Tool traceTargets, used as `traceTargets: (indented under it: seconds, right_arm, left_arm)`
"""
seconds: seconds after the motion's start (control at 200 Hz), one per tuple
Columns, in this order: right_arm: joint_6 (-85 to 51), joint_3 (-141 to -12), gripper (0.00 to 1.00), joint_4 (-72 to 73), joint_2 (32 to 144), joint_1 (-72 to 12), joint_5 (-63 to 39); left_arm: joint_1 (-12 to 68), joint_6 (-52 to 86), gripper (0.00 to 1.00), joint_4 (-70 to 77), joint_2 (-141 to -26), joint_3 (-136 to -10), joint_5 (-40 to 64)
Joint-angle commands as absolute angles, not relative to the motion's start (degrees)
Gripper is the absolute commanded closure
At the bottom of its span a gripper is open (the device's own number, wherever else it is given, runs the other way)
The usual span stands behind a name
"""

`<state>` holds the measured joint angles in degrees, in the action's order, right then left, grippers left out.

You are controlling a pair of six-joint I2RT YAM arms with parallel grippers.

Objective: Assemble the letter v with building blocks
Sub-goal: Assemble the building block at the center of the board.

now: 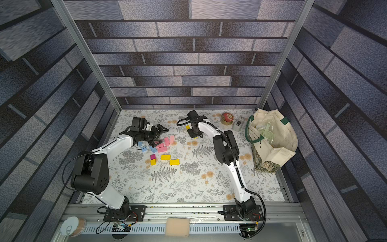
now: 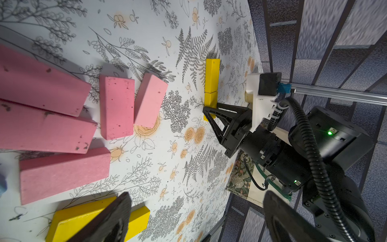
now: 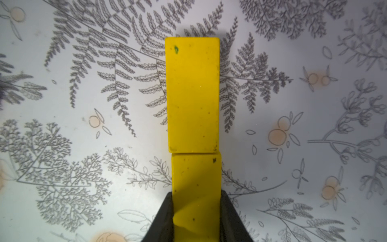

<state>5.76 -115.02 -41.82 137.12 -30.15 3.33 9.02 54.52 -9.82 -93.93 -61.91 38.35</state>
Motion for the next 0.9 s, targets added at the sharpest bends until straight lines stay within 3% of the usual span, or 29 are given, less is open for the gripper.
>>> traceTargets:
  seconds: [0.0,0.897]
  right_arm:
    - [4.83,-115.91,0.78,-43.85,139.56,-30.59,4.13]
    - [4.28,-116.57,0.72,-44.39,139.83,-30.82,4.28]
  left_arm:
    - [9.14,55.02,0.0,-10.2,-94.1,-61.96,39.12]
    - [9.27,54.98,0.0,-10.45,-94.1,-62.05,39.11]
